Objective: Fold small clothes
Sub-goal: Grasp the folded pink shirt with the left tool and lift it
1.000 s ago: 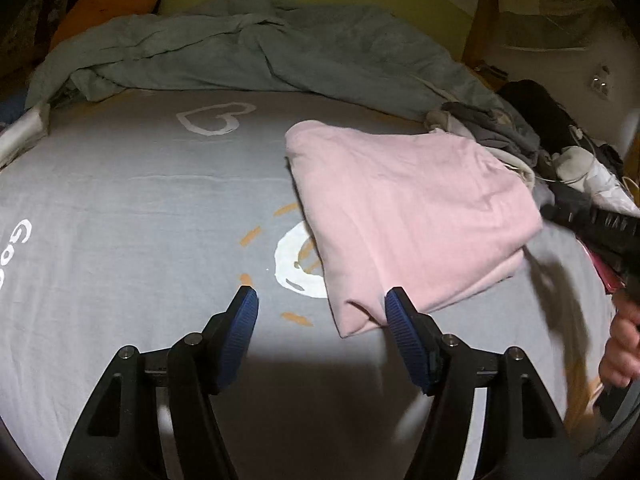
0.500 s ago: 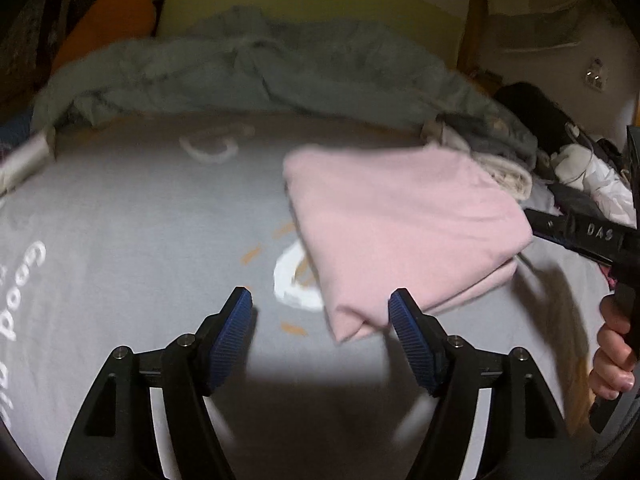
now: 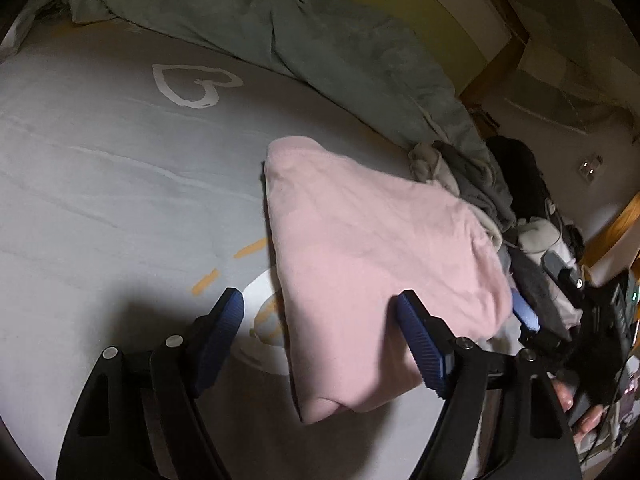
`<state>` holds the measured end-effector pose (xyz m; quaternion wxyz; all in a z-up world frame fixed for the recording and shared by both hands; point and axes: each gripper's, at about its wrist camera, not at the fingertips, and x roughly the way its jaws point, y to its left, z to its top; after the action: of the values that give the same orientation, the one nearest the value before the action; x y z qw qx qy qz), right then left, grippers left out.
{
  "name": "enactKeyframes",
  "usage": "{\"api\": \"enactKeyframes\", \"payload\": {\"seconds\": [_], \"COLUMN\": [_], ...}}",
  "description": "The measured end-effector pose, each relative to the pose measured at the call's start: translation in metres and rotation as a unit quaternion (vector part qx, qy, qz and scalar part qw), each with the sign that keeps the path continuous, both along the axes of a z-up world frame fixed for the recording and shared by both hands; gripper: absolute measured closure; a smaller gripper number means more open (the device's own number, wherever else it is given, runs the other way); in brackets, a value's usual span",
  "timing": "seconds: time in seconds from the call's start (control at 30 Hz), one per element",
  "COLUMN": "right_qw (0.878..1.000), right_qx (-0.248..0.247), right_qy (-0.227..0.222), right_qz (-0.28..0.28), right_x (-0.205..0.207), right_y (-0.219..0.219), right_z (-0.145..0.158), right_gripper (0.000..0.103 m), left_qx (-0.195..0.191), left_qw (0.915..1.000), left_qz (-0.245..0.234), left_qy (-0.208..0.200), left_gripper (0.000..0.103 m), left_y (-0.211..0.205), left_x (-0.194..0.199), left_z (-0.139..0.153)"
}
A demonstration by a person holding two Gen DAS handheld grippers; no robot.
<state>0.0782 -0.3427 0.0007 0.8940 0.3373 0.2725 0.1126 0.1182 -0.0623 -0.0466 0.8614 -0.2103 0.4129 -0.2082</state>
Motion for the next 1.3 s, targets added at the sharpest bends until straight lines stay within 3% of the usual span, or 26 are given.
{"api": "enactKeyframes", "payload": {"seconds": [0.1, 0.17, 0.23, 0.27, 0.3, 0.37, 0.47, 0.57, 0.77, 0.9, 0.97, 1.1, 1.2, 1.3], "right_qw": [0.997, 0.994, 0.994, 0.994, 0.993, 0.995, 0.996, 0.996, 0.994, 0.987, 0.985, 0.987, 0.99, 0.991], "right_qx": [0.001, 0.02, -0.015, -0.008, 0.002, 0.011, -0.033, -0.073, -0.082, -0.108, -0.114, -0.116, -0.106, -0.111], "right_qy": [0.065, 0.08, 0.074, 0.074, 0.073, 0.064, 0.048, 0.014, -0.072, -0.097, -0.098, -0.073, -0.041, -0.006], "right_qz": [0.05, 0.079, 0.076, 0.086, 0.09, 0.082, 0.07, 0.054, -0.012, -0.062, -0.083, -0.087, -0.08, -0.076], "right_x": [0.029, 0.043, 0.047, 0.048, 0.049, 0.046, 0.038, 0.025, 0.026, 0.042, 0.059, 0.091, 0.115, 0.136], "right_y": [0.015, 0.023, 0.031, 0.032, 0.032, 0.029, 0.034, 0.025, -0.064, -0.12, -0.152, -0.192, -0.21, -0.217], "right_z": [-0.022, -0.043, -0.046, -0.047, -0.049, -0.048, -0.027, 0.017, 0.117, 0.151, 0.153, 0.13, 0.097, 0.058], "right_gripper": [0.022, 0.026, 0.044, 0.062, 0.068, 0.074, 0.076, 0.076, 0.076, 0.076, 0.076, 0.075, 0.075, 0.072], "left_qx": [-0.003, 0.011, 0.012, 0.004, -0.001, -0.021, -0.007, 0.017, -0.008, -0.021, -0.02, 0.019, 0.053, 0.065], "left_qw": [0.9999, 0.9997, 0.999, 0.9986, 0.9986, 0.9987, 0.9979, 0.992, 0.9698, 0.9595, 0.9565, 0.9585, 0.9579, 0.9635], "left_qz": [-0.012, -0.021, -0.041, -0.053, -0.052, -0.046, -0.046, -0.063, -0.126, -0.158, -0.17, -0.172, -0.178, -0.182], "left_qy": [-0.001, -0.006, -0.012, -0.005, -0.004, -0.004, -0.045, -0.108, -0.209, -0.233, -0.237, -0.226, -0.219, -0.185], "left_gripper": [0.026, 0.026, 0.054, 0.072, 0.086, 0.091, 0.093, 0.093, 0.093, 0.093, 0.092, 0.092, 0.092, 0.091], "left_y": [-0.005, -0.009, -0.016, -0.017, -0.016, -0.009, -0.016, -0.037, -0.115, -0.179, -0.209, -0.255, -0.276, -0.292], "left_x": [0.002, 0.001, -0.001, 0.0, 0.0, 0.001, -0.004, -0.005, 0.034, 0.078, 0.102, 0.135, 0.152, 0.174], "left_z": [0.001, 0.001, 0.0, -0.001, -0.001, 0.002, 0.028, 0.073, 0.165, 0.199, 0.204, 0.187, 0.159, 0.122]}}
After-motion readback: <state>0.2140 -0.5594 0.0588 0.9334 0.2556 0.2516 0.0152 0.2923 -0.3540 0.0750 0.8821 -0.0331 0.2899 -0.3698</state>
